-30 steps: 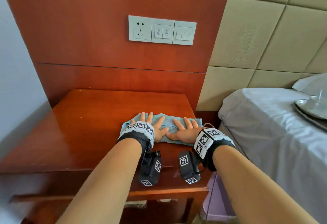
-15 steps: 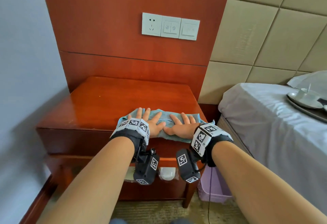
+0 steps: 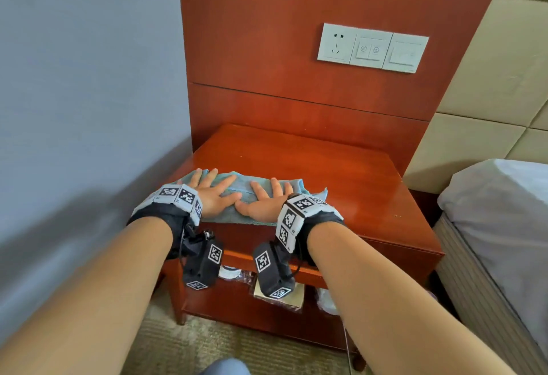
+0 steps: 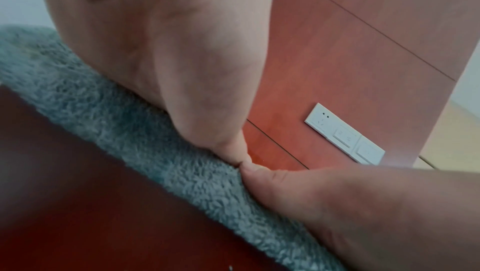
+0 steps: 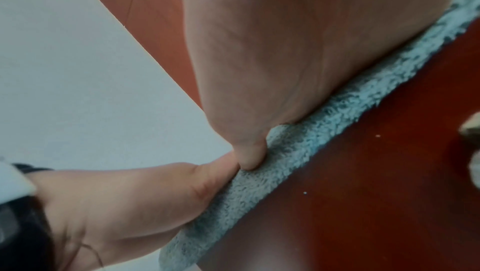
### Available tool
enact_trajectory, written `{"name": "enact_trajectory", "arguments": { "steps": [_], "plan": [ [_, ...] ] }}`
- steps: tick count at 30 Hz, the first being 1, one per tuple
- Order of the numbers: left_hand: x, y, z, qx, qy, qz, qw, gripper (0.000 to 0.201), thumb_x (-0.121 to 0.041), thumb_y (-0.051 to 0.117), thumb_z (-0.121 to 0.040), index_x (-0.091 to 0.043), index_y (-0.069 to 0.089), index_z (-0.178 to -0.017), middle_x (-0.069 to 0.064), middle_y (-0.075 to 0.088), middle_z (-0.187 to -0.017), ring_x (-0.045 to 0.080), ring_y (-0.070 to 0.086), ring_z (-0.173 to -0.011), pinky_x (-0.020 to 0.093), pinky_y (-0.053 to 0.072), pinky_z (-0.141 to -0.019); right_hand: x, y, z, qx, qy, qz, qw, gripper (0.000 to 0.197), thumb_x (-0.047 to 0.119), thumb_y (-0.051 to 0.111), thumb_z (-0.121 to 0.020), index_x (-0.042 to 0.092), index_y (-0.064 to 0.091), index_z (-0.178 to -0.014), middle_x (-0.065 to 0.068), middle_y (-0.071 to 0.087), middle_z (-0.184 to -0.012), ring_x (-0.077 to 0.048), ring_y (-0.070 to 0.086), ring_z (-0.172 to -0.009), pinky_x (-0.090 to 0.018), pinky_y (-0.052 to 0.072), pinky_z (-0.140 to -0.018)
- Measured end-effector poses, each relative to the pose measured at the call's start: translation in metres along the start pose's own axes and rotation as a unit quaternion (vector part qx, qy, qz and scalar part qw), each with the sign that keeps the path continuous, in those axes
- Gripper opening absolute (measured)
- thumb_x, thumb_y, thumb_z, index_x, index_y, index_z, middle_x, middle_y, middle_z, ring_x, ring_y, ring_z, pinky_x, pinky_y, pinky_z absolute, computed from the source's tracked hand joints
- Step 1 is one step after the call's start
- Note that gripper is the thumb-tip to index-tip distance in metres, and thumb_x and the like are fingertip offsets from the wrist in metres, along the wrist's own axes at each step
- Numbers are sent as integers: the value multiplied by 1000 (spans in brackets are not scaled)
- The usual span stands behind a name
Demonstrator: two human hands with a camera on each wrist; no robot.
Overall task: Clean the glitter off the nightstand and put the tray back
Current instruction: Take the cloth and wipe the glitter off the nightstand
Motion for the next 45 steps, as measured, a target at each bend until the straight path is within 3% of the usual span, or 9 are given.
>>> {"name": "enact_trajectory", "arguments": {
  "steps": [8, 12, 15, 23, 27, 31, 38, 45],
  "plan": [
    [43, -10, -30, 11, -29, -5, 1000, 66, -68, 18, -93, -46, -4, -151, -6, -10, -163, 25, -15, -150, 53, -5, -118, 43, -9, -34, 22, -43, -19, 999, 79, 80, 31, -77, 51, 10, -147, 8, -6, -162, -28, -15, -148, -59, -8, -115],
    [60, -6, -57, 31, -33, -41, 998, 80, -76, 8, -78, -45, -6, -151, 3, -13, -163, 33, -16, -149, 49, -3, -122, 58, -15, -51, 53, -54, -23, 997, 79, 78, 33, -79, 49, 8, -148, 6, -7, -162, -29, -16, -148, -56, -9, -117],
    [65, -10, -73, 35, -51, -19, 998, 68, -67, 18, -93, -43, -9, -151, 4, -13, -163, 35, -10, -150, 47, 0, -122, 64, -23, -64, 58, -67, 8, 996, 81, 78, 33, -80, 49, 2, -149, 8, -13, -161, -28, -18, -147, -56, -9, -117],
    [43, -35, -102, 74, -43, -101, 991, 70, -61, 24, -96, -37, -8, -153, 7, -10, -163, 39, 1, -149, 49, 4, -120, 53, -37, -96, 91, -58, 13, 994, 87, 83, 32, -72, 51, 2, -147, 10, -13, -161, -25, -20, -147, -62, -5, -114],
    [0, -44, -109, 61, -24, -125, 990, 68, -57, 26, -98, -33, -4, -155, 10, -6, -163, 39, 0, -149, 48, 3, -120, 21, -44, -108, 88, -33, -14, 996, 86, 85, 32, -70, 55, 4, -146, 12, -12, -161, -22, -18, -148, -63, -4, -113],
    [-63, -42, -112, 48, 13, -126, 991, 66, -60, 23, -97, -37, -1, -154, 7, -6, -163, 40, -4, -148, 50, -1, -119, -43, -56, -104, 96, 8, -48, 994, 85, 82, 35, -74, 51, 5, -148, 9, -12, -161, -24, -19, -148, -59, -8, -116],
    [-178, -14, -93, 51, 88, -101, 990, 67, -63, 22, -96, -39, -2, -153, 5, -8, -163, 39, -11, -148, 54, -6, -118, -161, -63, -62, 70, 77, -80, 991, 86, 83, 35, -73, 51, 7, -148, 11, -9, -162, -21, -17, -148, -51, -12, -118],
    [-246, 3, -40, 44, 122, -108, 986, 65, -60, 20, -97, -37, -2, -154, 6, -7, -163, 38, -10, -149, 53, -4, -118, -231, -58, -10, 48, 104, -65, 991, 88, 84, 36, -72, 52, 3, -147, 11, -11, -161, -22, -18, -148, -52, -10, -119]
  ]
}}
Point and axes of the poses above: each hand's wrist, its own z-axis away from the middle knuckle, its own y-axis out of the palm, x = y × z, the point moved 10 cm from there along -z, towards the middle knuckle
